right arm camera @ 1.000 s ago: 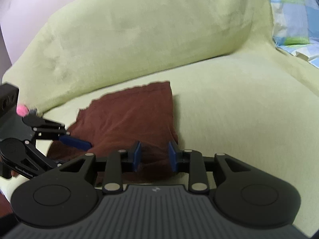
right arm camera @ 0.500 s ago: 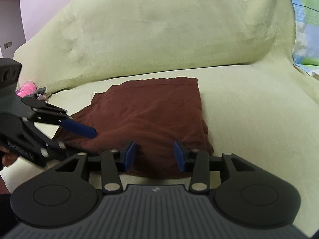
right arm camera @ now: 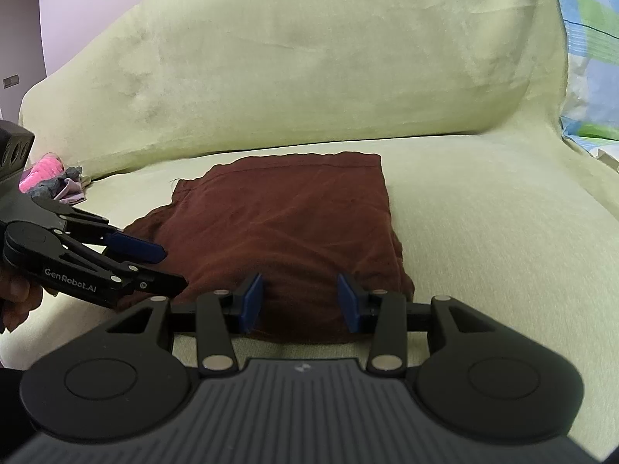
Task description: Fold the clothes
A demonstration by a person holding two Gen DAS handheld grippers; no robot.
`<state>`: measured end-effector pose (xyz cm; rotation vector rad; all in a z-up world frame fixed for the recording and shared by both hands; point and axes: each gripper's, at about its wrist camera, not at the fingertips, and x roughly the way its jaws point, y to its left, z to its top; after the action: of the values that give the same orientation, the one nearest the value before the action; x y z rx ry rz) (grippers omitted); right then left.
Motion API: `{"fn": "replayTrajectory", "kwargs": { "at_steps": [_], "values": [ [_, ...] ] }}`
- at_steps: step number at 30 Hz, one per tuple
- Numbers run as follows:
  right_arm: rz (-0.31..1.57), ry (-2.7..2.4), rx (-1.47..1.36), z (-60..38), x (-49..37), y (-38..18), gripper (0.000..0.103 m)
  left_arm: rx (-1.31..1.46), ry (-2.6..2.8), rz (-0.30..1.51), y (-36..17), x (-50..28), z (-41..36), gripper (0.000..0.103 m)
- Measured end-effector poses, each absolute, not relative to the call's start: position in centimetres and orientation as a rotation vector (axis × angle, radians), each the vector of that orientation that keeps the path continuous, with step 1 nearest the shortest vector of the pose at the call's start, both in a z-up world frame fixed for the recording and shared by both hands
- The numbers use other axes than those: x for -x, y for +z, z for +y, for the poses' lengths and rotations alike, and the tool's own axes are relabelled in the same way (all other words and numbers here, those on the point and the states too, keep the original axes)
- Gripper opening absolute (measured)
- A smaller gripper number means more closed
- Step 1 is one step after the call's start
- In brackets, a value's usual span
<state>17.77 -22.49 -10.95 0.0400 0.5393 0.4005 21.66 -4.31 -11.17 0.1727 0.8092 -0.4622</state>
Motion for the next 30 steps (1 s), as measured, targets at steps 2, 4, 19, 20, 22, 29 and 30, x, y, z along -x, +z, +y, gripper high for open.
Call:
{"fn": "replayTrajectory", "kwargs": {
  "at_steps": [2, 4, 19, 20, 22, 29, 30],
  "values": [
    [0.537, 0.399, -0.036, -22.5, -17.8, -11.0, 0.037, -0.169, -0.464, 0.812, -11.1, -21.6, -4.1, 0.062],
    [0.537, 0.397, -0.035, -22.5, -17.9, -11.0, 0.037, -0.167, -0.467, 0.816, -11.0, -21.6, -3.9, 0.062],
    [0.624, 0.321, -0.134, -23.2, -17.0, -9.3, 0.039, -0.07, -0.395, 0.835, -9.8, -18.1, -2.2, 0.072],
    [0.634, 0.305, -0.136, -23.4, -16.4, -9.3, 0.042, -0.062, -0.383, 0.836, -9.7, -17.6, -2.1, 0.073],
    [0.649, 0.284, -0.151, -23.9, -15.4, -8.9, 0.044, -0.036, -0.351, 0.837, -9.3, -16.5, -1.9, 0.076],
    [0.634, 0.243, -0.116, -23.9, -10.9, -6.0, 0.065, 0.1, -0.203, 0.814, -7.8, -12.1, -0.9, 0.085],
    [0.635, 0.243, -0.107, -23.8, -10.4, -5.6, 0.067, 0.127, -0.186, 0.811, -7.6, -11.5, -0.6, 0.085]
  ]
}}
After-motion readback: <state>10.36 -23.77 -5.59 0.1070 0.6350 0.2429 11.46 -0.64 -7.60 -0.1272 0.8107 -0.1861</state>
